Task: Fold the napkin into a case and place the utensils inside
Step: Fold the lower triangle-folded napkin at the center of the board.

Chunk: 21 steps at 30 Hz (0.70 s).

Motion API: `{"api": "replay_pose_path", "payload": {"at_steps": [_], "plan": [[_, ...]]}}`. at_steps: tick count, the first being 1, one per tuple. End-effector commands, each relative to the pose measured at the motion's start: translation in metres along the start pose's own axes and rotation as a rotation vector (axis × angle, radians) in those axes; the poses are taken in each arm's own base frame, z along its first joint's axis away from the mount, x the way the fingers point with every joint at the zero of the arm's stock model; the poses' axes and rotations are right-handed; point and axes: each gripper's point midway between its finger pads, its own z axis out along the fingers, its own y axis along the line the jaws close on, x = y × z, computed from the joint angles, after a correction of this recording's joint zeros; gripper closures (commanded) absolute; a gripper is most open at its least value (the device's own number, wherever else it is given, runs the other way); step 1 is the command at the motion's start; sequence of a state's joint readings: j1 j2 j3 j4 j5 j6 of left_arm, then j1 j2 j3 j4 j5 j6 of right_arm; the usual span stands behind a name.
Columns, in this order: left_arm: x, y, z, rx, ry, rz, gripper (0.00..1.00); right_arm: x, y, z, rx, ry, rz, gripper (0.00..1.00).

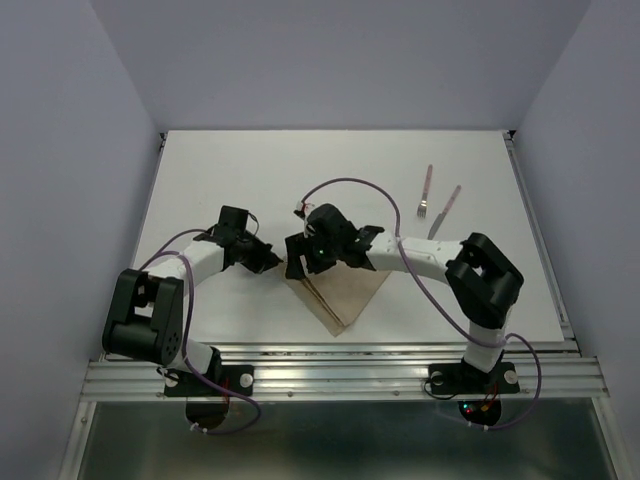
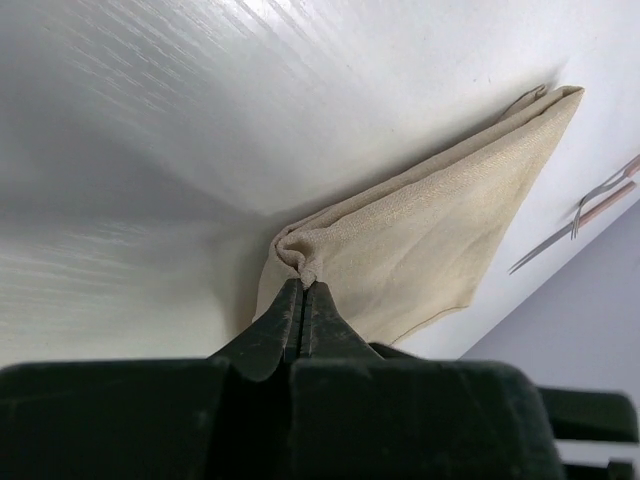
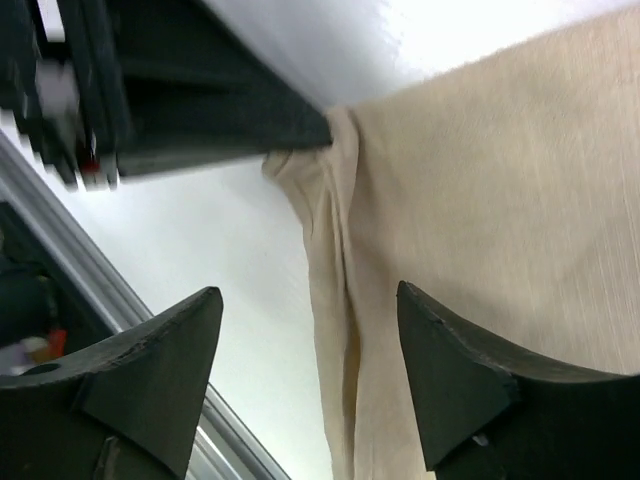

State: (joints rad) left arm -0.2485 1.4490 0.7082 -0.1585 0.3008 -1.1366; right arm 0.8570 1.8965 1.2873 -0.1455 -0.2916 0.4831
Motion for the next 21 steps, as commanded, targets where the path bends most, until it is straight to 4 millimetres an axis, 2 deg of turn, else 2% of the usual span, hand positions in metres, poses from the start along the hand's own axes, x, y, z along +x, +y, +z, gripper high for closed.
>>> {"api": "replay_pose_path", "payload": {"at_steps": [1,2,4,5,6,10,16,21], "plan": [[-0.006,-0.020,-0.015,0.036,-0.038,0.003,1.00,0.019,0.005,-0.019,0.170,-0.053,-0.177,0.23],[-0.006,-0.022,-0.016,0.038,-0.039,0.004,1.00,0.019,-0.001,-0.026,0.241,-0.086,-0.200,0.21],[-0.006,-0.022,-0.016,0.036,-0.040,0.003,1.00,0.031,0.005,-0.029,0.279,-0.087,-0.281,0.19],[-0.006,-0.021,-0.016,0.033,-0.040,0.003,1.00,0.033,-0.001,-0.035,0.332,-0.108,-0.307,0.18],[-0.006,-0.021,-0.016,0.033,-0.040,0.004,1.00,0.039,0.003,-0.037,0.346,-0.110,-0.347,0.18],[-0.006,-0.018,-0.014,0.027,-0.041,0.001,1.00,0.052,-0.005,-0.042,0.438,-0.106,-0.416,0.19],[-0.007,-0.017,-0.013,0.021,-0.044,-0.002,1.00,0.071,-0.013,-0.039,0.494,-0.074,-0.457,0.21],[-0.008,-0.017,-0.012,0.017,-0.046,-0.005,1.00,0.086,-0.019,-0.031,0.517,-0.044,-0.475,0.30]]}}
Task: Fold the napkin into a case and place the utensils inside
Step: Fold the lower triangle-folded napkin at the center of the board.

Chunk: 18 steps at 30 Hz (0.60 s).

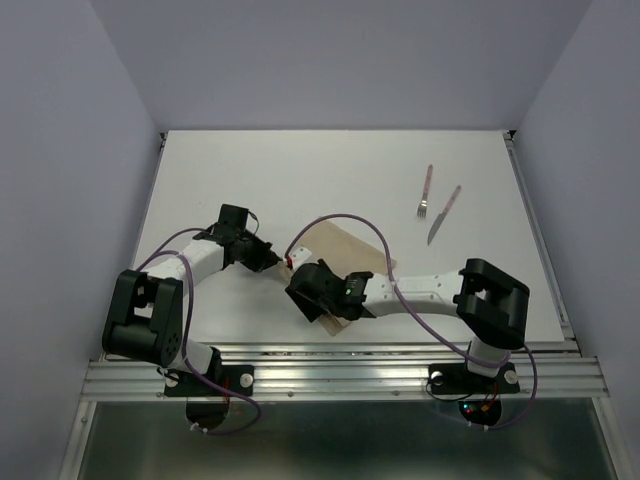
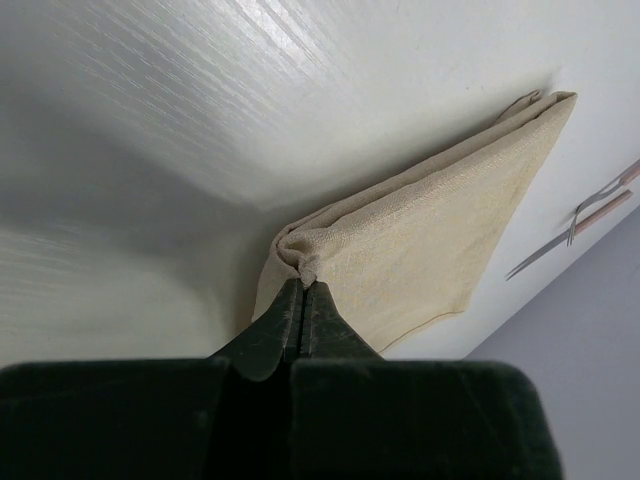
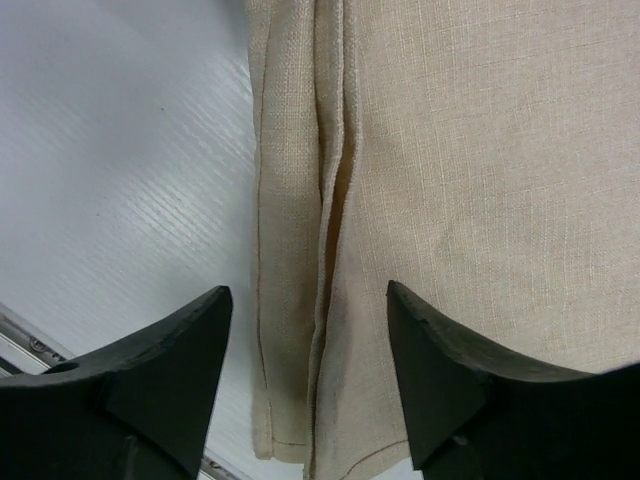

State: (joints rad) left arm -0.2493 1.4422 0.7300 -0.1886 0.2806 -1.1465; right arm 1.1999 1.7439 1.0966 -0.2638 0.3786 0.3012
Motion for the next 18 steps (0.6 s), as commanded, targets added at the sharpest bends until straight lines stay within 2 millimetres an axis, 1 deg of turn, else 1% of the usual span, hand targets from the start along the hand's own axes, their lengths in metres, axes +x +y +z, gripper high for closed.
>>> {"api": "replay_pose_path", "payload": {"at_steps": [1,4,5,10,13,15,16,18], "plan": [[-0.004,-0.013,-0.009,0.025,-0.031,0.004,1.00,0.012,0.000,0.004,0.048,0.004,-0.044,0.34],[-0.004,-0.011,-0.008,0.019,-0.028,0.001,1.00,0.015,0.002,0.007,0.039,0.007,-0.041,0.39],[-0.004,-0.010,-0.008,0.019,-0.030,0.001,1.00,0.017,0.007,0.007,0.030,0.007,-0.049,0.42],[-0.005,-0.010,-0.008,0.018,-0.033,-0.001,1.00,0.024,0.007,0.014,0.036,0.022,-0.043,0.44],[-0.005,-0.011,-0.008,0.018,-0.033,-0.001,1.00,0.029,0.008,0.017,0.033,0.028,-0.040,0.51],[-0.005,-0.010,-0.008,0.014,-0.033,-0.003,1.00,0.029,0.008,0.018,0.037,0.029,-0.036,0.69],[-0.006,-0.010,-0.009,0.014,-0.038,-0.003,1.00,0.029,0.008,0.018,0.038,0.027,-0.034,0.86],[-0.006,-0.009,-0.010,0.009,-0.044,-0.002,1.00,0.026,0.009,0.016,0.031,0.017,-0.028,0.99]]}}
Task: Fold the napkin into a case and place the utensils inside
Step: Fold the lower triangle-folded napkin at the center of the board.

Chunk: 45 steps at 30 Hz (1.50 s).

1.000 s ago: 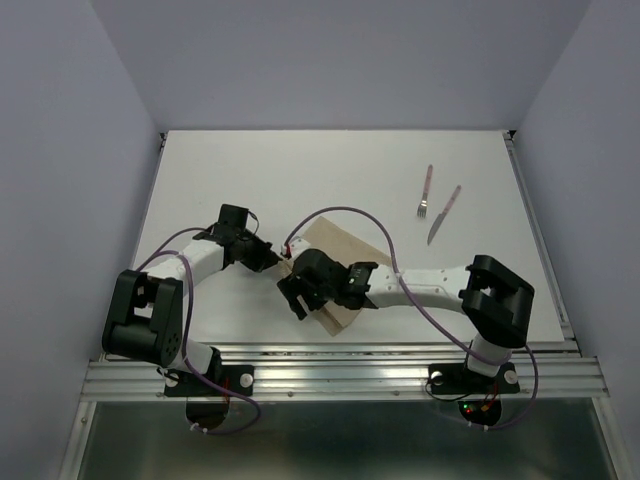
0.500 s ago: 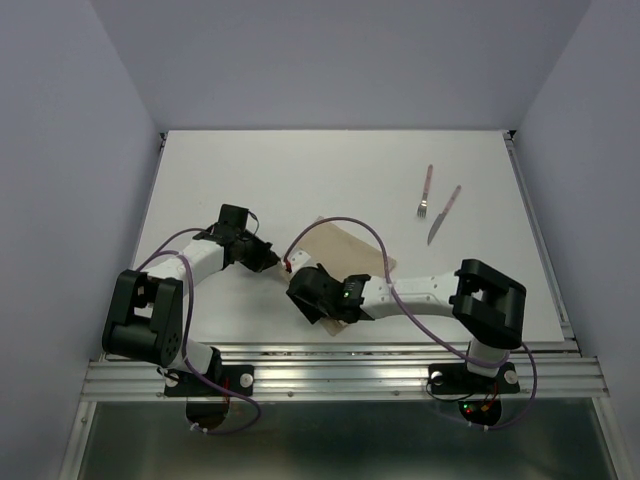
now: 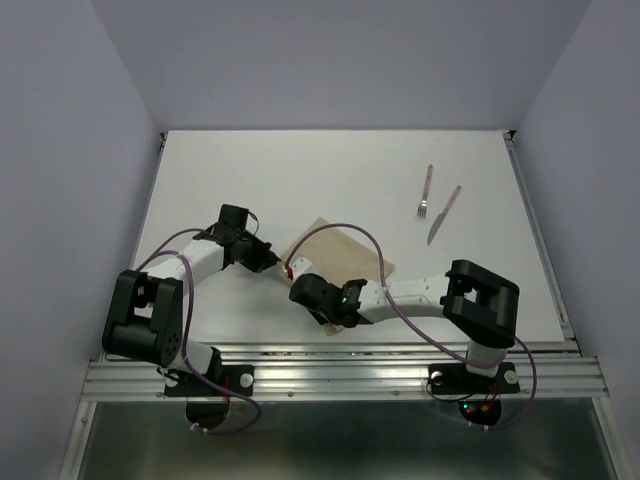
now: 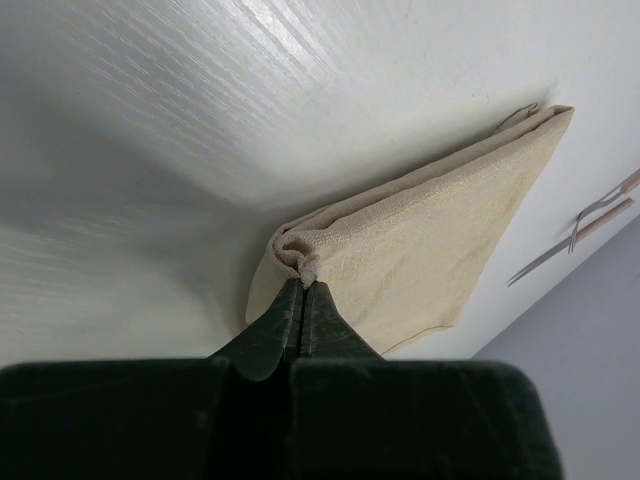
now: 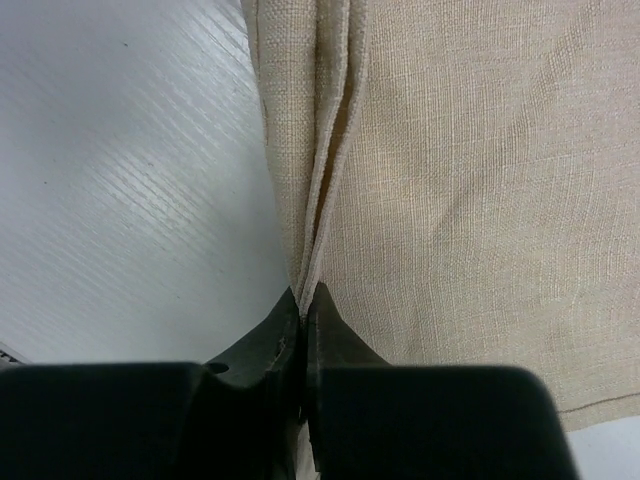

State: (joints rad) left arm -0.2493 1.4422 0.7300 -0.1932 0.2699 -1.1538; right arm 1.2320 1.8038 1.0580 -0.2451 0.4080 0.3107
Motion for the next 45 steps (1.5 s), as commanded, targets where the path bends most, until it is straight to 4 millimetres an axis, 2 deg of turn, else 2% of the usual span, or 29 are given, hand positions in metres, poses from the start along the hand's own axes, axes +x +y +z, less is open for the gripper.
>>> {"api": "replay_pose_path", "payload": {"at_steps": [1,4,10,13,14,15,19,24,27,28,34,41,43,44,45], "plan": [[-0.006,-0.011,-0.012,0.017,-0.042,0.007,1.00,-0.011,0.006,-0.001,-0.013,-0.052,0.025,0.99],[-0.008,-0.011,-0.014,0.015,-0.054,0.006,1.00,-0.017,0.011,-0.007,-0.052,-0.072,0.028,0.99],[-0.018,-0.006,-0.024,-0.040,-0.098,0.008,1.00,-0.031,0.045,-0.026,-0.254,-0.081,0.052,0.99],[-0.023,-0.006,-0.031,-0.056,-0.124,0.008,1.00,-0.039,0.057,-0.036,-0.367,-0.074,0.094,0.99],[-0.025,-0.005,-0.032,-0.058,-0.131,0.008,1.00,-0.044,0.056,-0.036,-0.393,-0.076,0.119,0.99],[-0.025,-0.005,-0.034,-0.067,-0.132,0.005,1.00,-0.044,0.064,-0.041,-0.462,-0.058,0.130,0.99],[-0.029,-0.004,-0.040,-0.085,-0.151,0.000,1.00,-0.056,0.072,-0.051,-0.610,-0.047,0.225,0.99],[-0.033,-0.001,-0.042,-0.128,-0.164,-0.003,1.00,-0.062,0.067,-0.056,-0.777,-0.013,0.331,0.99],[-0.035,-0.002,-0.043,-0.147,-0.167,-0.005,1.00,-0.057,0.067,-0.058,-0.866,0.020,0.386,0.99],[-0.037,-0.003,-0.044,-0.152,-0.175,-0.006,1.00,-0.062,0.064,-0.057,-0.886,0.009,0.420,0.99],[-0.044,-0.008,-0.046,-0.219,-0.181,-0.005,1.00,-0.049,0.065,-0.057,-1.014,0.079,0.522,0.99],[-0.041,-0.016,-0.044,-0.268,-0.174,0.000,1.00,-0.037,0.056,-0.045,-1.059,0.133,0.627,0.99],[-0.045,-0.016,-0.044,-0.330,-0.188,0.011,1.00,-0.035,0.054,-0.043,-1.064,0.144,0.643,0.99],[-0.042,-0.008,-0.046,-0.392,-0.184,0.017,1.00,-0.030,0.054,-0.041,-1.062,0.155,0.650,0.99],[-0.043,-0.015,-0.047,-0.396,-0.187,0.022,1.00,-0.029,0.054,-0.040,-1.061,0.158,0.650,0.99]]}}
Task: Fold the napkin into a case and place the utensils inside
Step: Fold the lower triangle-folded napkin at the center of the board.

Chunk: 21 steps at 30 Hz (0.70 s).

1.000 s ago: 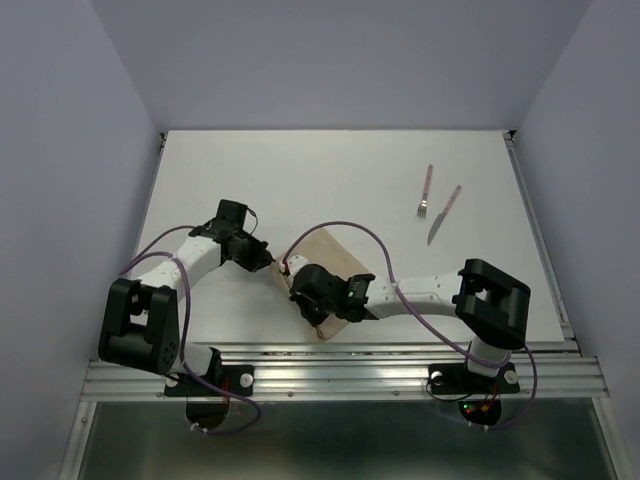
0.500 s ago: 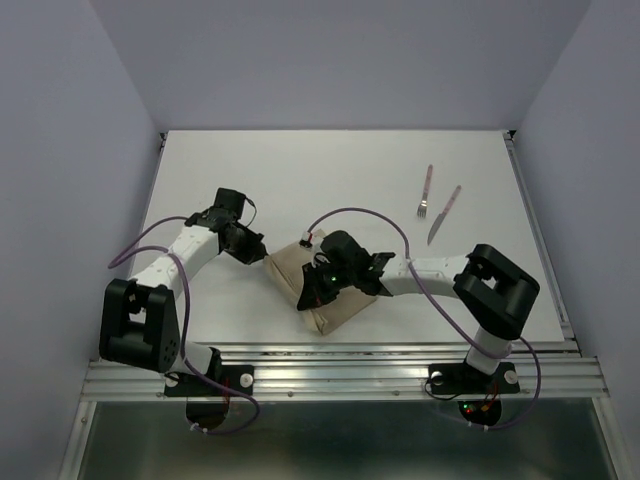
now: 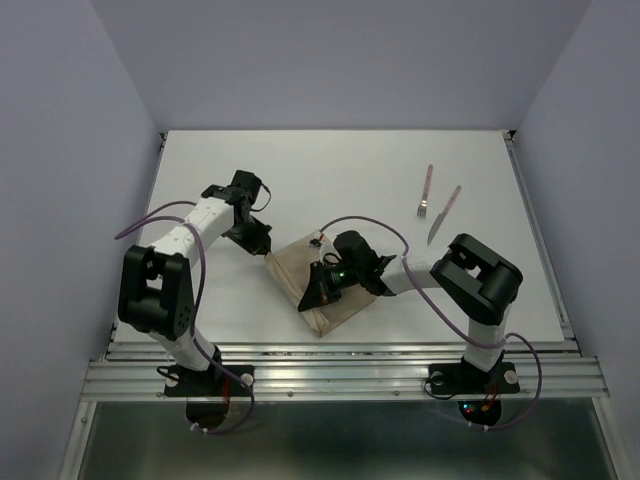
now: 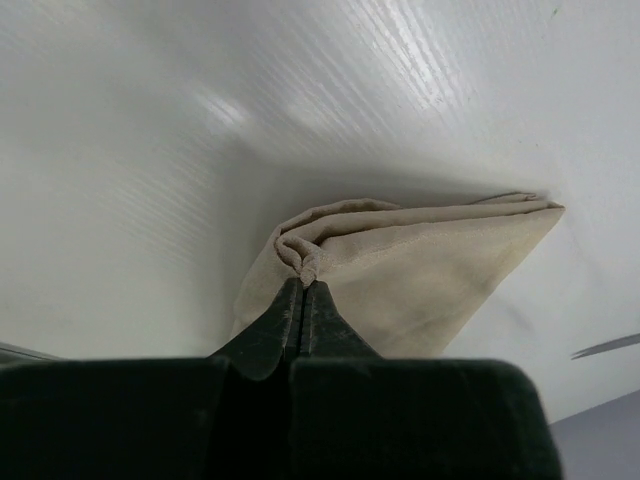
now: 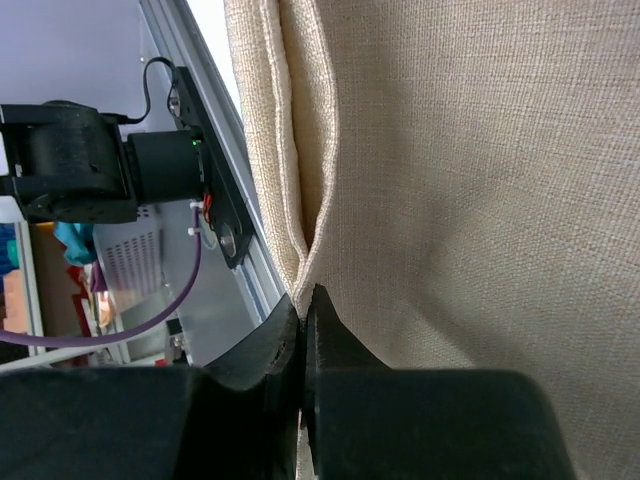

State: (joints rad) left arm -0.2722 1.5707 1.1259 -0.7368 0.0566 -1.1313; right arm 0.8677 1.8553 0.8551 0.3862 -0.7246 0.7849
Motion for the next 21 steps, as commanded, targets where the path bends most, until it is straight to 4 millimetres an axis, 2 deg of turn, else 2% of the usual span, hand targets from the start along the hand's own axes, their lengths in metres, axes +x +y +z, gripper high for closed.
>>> {"api": "replay_pose_path", "payload": {"at_steps": [1,7,9,11,12,17,19,21], "plan": [[-0.016,-0.006,-0.005,-0.099,-0.087,0.021,1.00,0.014,0.008,-0.001,-0.077,0.061,0.036,0.99],[0.000,-0.005,0.015,-0.155,-0.043,0.026,1.00,0.015,-0.001,0.000,-0.046,0.043,0.042,0.99],[0.005,-0.004,0.022,-0.188,-0.030,0.032,1.00,0.014,-0.006,0.000,-0.022,0.028,0.048,0.94],[0.008,-0.002,0.026,-0.212,-0.021,0.038,1.00,0.014,-0.009,-0.001,-0.002,0.019,0.044,0.87],[0.011,-0.001,0.029,-0.234,-0.015,0.043,1.00,0.012,-0.013,-0.001,0.025,0.007,0.042,0.75],[0.016,0.008,0.036,-0.294,-0.002,0.041,1.00,0.001,-0.022,-0.007,0.126,-0.039,0.001,0.43],[0.018,0.012,0.040,-0.314,0.008,0.042,1.00,-0.003,-0.024,-0.011,0.163,-0.049,-0.024,0.37],[0.019,0.014,0.042,-0.323,0.015,0.040,1.00,-0.012,-0.019,-0.015,0.185,-0.076,-0.056,0.36]]}}
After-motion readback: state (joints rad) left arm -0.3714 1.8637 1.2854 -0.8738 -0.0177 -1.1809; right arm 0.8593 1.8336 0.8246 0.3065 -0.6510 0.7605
